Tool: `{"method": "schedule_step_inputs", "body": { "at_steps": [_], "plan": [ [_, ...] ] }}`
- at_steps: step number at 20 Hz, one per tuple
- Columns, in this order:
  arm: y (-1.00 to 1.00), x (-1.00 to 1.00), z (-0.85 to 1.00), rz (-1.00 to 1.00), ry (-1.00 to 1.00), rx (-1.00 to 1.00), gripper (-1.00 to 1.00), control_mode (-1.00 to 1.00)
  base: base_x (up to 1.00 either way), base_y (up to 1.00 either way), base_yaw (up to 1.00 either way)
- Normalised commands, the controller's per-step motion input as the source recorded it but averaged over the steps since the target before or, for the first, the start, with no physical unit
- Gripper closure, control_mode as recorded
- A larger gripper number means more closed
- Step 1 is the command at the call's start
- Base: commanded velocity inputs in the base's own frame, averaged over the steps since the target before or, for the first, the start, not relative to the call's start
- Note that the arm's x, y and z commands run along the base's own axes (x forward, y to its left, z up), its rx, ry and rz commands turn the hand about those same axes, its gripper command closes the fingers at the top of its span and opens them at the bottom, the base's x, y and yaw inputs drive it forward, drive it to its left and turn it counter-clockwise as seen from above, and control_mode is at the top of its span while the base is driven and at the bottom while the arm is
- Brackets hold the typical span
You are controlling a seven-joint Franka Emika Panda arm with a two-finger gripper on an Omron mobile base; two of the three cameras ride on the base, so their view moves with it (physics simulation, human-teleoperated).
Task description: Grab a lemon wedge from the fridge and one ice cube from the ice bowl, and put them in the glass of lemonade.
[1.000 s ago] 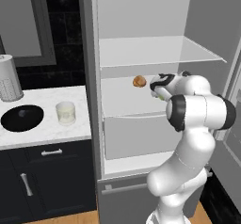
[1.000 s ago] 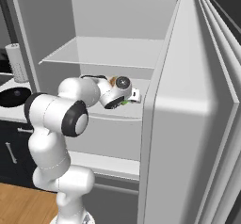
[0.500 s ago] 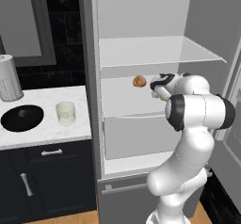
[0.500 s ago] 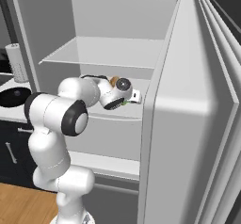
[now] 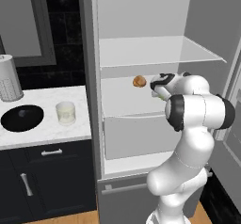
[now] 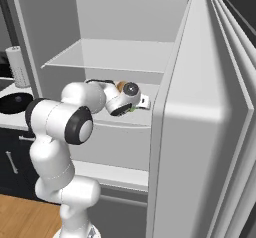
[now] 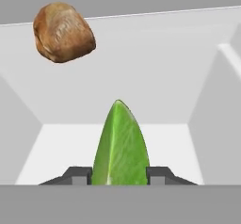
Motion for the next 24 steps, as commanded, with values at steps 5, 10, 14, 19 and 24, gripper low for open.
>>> {"method": "schedule_step_inputs", "body": {
  "at_steps": [5,10,14,19,24],
  "plan": [
    [0.06,-0.35,0.05,0.00,-0.04,0.00,1.00,-1.00,0.00,0.00,0.00],
    [0.07,-0.97,0.49,-0.01,-0.02,0.00,1.00,-1.00,0.00,0.00,0.00],
    [0.00,-0.95,0.76,-0.01,0.01,0.00,1.00,-1.00,0.00,0.00,0.00],
    [0.08,-0.70,0.98,0.00,0.08,0.00,1.00,-1.00,0.00,0.00,0.00],
    [0.13,-0.70,1.00,0.00,0.12,0.00,1.00,-1.00,0.00,0.00,0.00]
  ]
}}
